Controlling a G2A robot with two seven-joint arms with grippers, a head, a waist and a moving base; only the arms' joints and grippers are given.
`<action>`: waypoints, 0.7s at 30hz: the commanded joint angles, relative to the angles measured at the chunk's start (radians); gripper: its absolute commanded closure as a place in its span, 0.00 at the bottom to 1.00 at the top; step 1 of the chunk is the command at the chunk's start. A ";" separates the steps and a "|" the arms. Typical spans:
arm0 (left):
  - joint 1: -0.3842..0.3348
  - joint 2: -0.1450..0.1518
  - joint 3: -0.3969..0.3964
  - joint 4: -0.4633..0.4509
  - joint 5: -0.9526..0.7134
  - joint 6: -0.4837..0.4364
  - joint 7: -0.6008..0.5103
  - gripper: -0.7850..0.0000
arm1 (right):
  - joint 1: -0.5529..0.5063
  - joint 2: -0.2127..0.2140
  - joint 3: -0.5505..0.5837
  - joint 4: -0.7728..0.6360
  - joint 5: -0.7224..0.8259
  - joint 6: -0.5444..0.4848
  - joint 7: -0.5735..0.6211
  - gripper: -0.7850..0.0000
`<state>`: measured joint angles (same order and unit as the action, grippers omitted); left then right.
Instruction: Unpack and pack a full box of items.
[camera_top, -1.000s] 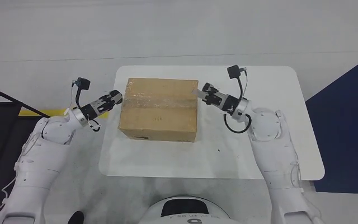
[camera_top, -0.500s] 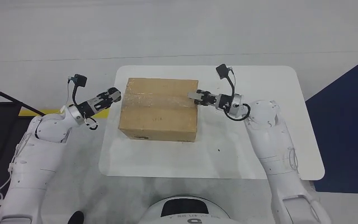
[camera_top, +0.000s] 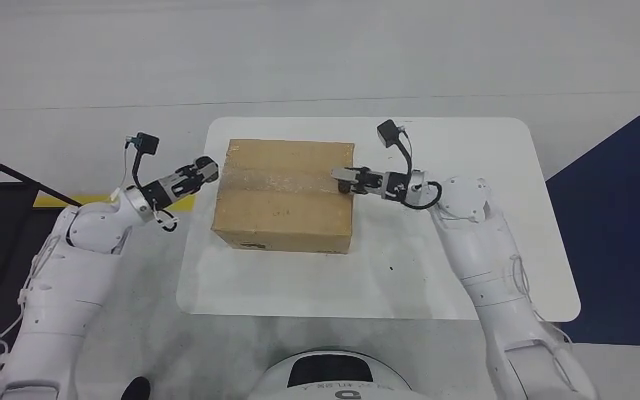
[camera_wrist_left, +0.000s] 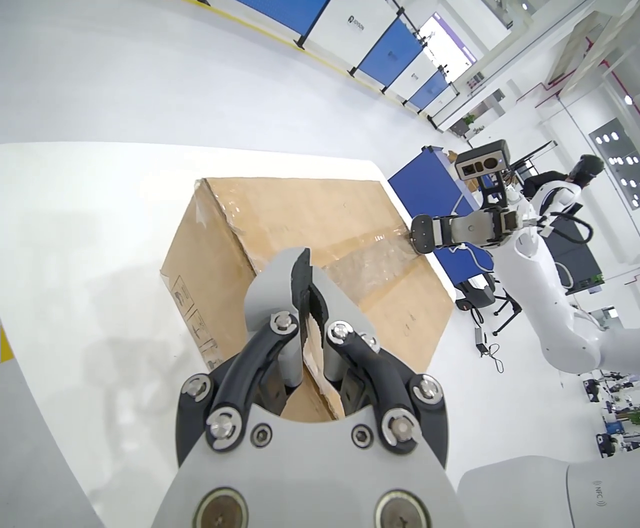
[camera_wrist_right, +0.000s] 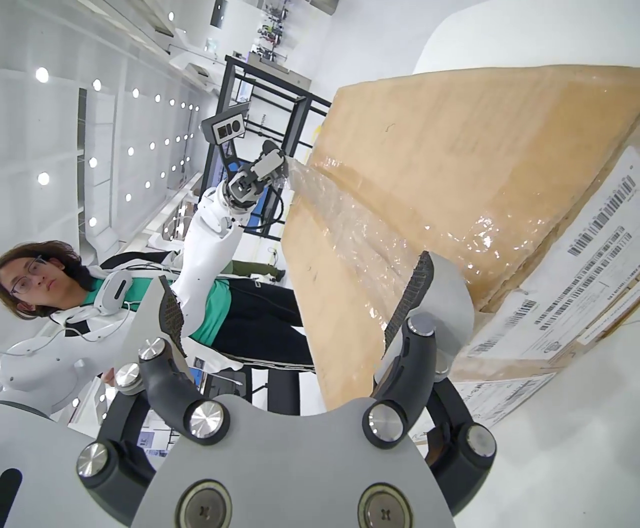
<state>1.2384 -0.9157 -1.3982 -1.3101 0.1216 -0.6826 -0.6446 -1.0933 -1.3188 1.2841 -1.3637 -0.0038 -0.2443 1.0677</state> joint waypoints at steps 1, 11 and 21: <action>0.000 0.001 -0.004 0.001 0.001 0.000 0.001 1.00 | 0.008 0.000 -0.009 0.010 0.006 0.003 -0.003 0.00; 0.008 0.003 -0.014 0.010 -0.014 0.006 -0.003 1.00 | 0.034 0.003 -0.052 0.038 0.023 0.029 -0.014 0.00; 0.011 0.003 -0.012 0.011 -0.035 0.011 -0.012 1.00 | 0.037 0.013 -0.063 0.035 0.030 0.034 -0.021 0.00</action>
<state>1.2499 -0.9131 -1.4109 -1.2997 0.0875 -0.6729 -0.6554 -1.0564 -1.3071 1.2226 -1.3304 0.0247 -0.2136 1.0451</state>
